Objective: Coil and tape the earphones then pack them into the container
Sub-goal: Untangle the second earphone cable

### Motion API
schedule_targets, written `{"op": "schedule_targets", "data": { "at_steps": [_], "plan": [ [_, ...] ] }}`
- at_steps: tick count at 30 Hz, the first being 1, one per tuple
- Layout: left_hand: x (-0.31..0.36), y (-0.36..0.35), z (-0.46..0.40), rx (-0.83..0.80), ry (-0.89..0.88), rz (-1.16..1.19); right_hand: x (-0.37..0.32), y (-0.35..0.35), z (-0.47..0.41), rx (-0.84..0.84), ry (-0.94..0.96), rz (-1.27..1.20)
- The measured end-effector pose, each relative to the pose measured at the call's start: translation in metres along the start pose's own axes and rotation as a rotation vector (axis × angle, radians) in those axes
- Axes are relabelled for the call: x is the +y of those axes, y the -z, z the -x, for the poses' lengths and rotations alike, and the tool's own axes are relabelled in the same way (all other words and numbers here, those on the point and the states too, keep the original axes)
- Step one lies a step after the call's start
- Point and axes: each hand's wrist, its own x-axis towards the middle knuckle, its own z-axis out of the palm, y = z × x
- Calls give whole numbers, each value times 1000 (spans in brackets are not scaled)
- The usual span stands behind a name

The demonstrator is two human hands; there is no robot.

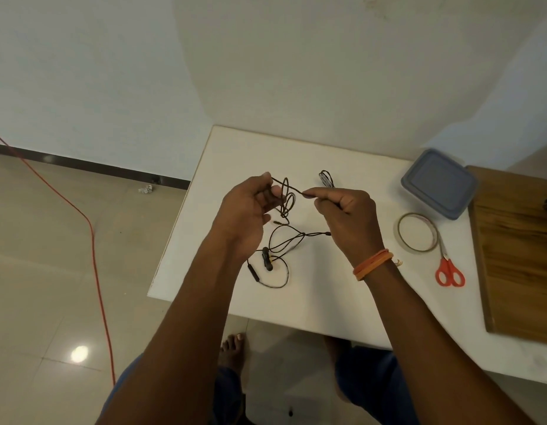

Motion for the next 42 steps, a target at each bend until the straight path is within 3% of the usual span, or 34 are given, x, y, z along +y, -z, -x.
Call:
{"op": "schedule_targets", "data": {
  "at_steps": [7, 13, 16, 20, 25, 29, 33, 36, 40, 42],
  "plan": [
    [2, 7, 0, -8, 38, 23, 5, 0, -2, 40, -15, -5],
    [0, 1, 0, 137, -342, -307, 6, -2, -2, -1, -7, 115],
    [-3, -2, 2, 51, -345, -336, 8, -6, 3, -79, 43, 391],
    [-2, -3, 6, -103, -298, -209, 7, -18, 6, -32, 131, 436],
    [2, 3, 3, -57, -304, -90, 11, -15, 0, -97, 143, 312],
    [6, 9, 1, -31, -294, -16, 2, 2, -4, -265, -158, -184],
    [13, 14, 7, -112, -253, -27, 4, 9, -5, -336, -272, -331],
    [18, 18, 14, -193, -366, -296, 1, 9, -5, -293, -295, -280],
    [12, 18, 17, -175, -494, -1068, 4, 8, -7, -233, -228, -154],
    [4, 17, 13, -93, -547, -1317, 6, 9, -9, -172, -240, -138]
  ]
}}
